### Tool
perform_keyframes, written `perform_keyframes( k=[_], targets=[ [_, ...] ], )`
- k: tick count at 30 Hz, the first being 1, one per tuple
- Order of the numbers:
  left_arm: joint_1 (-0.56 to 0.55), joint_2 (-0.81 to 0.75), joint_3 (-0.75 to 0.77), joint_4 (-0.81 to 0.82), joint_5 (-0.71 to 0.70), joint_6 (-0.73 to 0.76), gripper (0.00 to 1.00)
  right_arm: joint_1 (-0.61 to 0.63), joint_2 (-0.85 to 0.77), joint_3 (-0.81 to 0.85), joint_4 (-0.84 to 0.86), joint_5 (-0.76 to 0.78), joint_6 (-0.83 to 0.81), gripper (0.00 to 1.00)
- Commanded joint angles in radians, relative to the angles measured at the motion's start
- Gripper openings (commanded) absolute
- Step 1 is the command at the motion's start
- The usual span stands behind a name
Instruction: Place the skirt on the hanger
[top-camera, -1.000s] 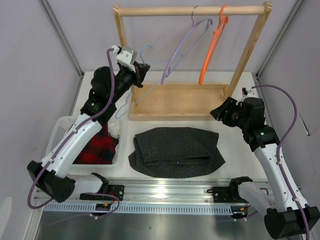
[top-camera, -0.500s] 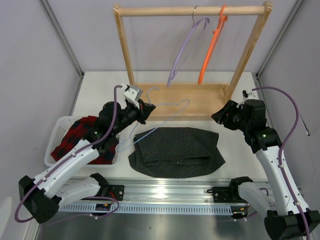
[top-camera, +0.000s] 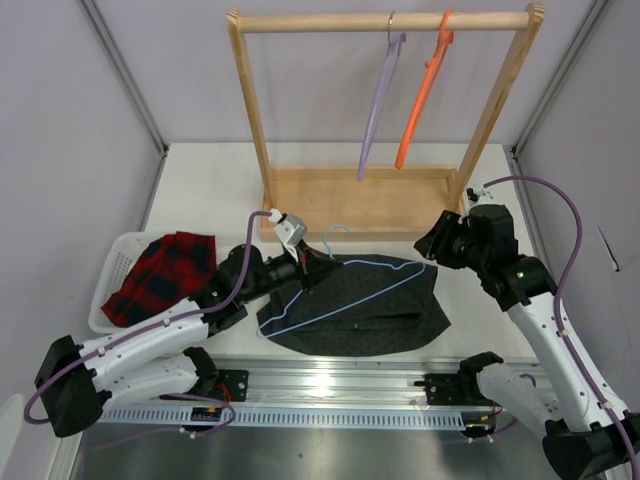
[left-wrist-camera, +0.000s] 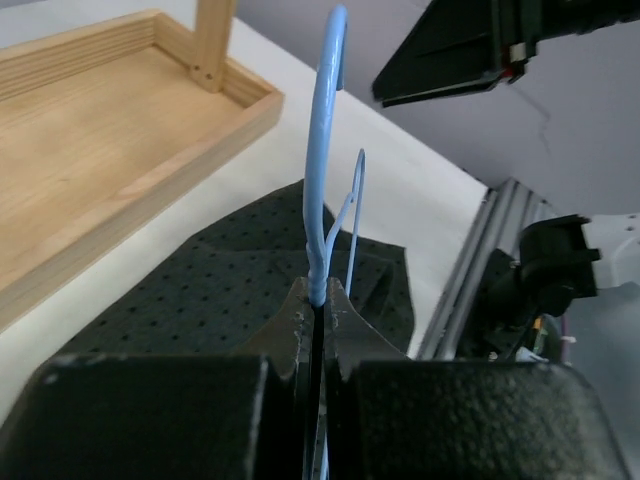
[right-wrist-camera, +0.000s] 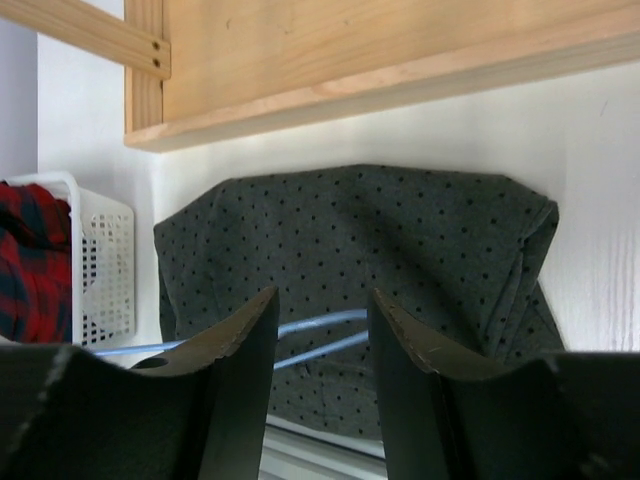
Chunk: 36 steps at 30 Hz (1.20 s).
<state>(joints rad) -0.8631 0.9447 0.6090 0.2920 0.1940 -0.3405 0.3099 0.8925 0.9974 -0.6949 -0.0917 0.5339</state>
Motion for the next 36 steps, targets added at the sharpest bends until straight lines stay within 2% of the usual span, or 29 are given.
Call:
perform_keyframes(
  k=[1, 8, 18, 28, 36],
  targets=[
    [-0.042, 0.051, -0.008, 0.189, 0.048, -0.052, 0.0, 0.067, -0.015, 0.047, -0.032, 0.09, 0.023, 0.45],
    [-0.094, 0.235, -0.015, 0.325, 0.113, -0.113, 0.0, 0.153, -0.058, 0.035, -0.112, 0.22, 0.074, 0.44],
    [-0.137, 0.426, -0.003, 0.392, 0.09, -0.153, 0.0, 0.175, -0.107, -0.123, -0.143, 0.254, 0.138, 0.42],
    [-0.148, 0.49, 0.0, 0.415, 0.036, -0.18, 0.0, 0.179, -0.116, -0.229, -0.126, 0.261, 0.164, 0.41],
    [-0.146, 0.506, 0.023, 0.42, -0.017, -0.192, 0.0, 0.248, -0.095, -0.289, -0.097, 0.303, 0.231, 0.4]
  ],
)
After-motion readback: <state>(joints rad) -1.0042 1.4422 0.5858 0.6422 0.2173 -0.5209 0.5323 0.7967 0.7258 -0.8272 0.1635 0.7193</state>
